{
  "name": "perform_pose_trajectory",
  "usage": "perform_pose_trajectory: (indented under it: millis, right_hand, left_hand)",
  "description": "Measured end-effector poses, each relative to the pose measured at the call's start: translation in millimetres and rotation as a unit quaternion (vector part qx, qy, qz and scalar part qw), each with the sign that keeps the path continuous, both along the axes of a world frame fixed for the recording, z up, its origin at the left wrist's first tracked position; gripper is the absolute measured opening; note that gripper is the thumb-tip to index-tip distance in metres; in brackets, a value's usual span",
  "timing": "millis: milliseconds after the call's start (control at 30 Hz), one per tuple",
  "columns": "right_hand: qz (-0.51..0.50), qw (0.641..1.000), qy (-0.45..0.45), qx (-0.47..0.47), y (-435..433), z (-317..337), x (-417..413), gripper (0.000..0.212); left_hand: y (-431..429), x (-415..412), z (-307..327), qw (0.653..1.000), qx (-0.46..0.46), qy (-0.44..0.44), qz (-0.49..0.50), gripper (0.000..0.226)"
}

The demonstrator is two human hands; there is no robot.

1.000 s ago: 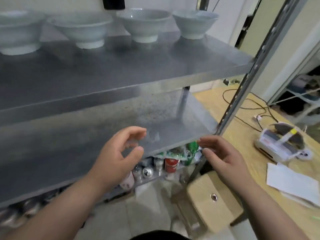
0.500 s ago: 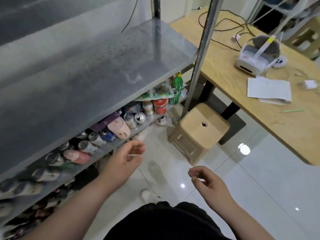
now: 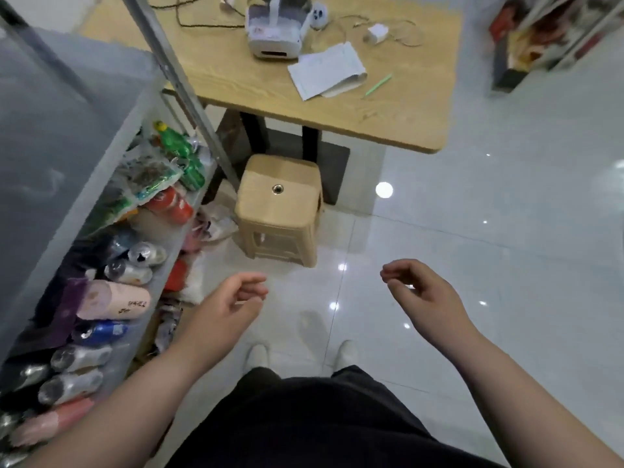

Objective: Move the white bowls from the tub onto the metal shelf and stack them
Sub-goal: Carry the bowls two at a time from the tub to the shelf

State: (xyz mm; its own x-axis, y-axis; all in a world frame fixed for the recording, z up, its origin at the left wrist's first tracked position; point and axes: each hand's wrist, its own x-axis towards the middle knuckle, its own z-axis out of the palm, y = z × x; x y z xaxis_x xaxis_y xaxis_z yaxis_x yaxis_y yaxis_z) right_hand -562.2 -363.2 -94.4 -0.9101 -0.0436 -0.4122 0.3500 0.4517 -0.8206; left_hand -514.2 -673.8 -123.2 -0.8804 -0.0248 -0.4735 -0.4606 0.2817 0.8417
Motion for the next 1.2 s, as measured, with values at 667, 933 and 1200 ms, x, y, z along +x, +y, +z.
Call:
perform_pose_trajectory:
  millis: [667,933,1200]
  right_hand:
    - [-0.579,0.815,0.000,0.010,-64.5,-9.9,427.0,0.018]
    - [-0.686,0.726,0.024,0.032,-17.4,-9.8,612.4,0.016]
    - [-0.803,0.594,0.044,0.022,26.2,-6.9,730.4,0.016]
  left_hand:
    - [171.3,76.4,41.7,0.810,0.014,0.084,-0.581,0.035]
    - [284.6,254.4,36.7,0.726,0.030,0.089,-0.681,0.034]
    - [354.1,367.3,29.8,0.649,0.023,0.035,-0.759,0.030]
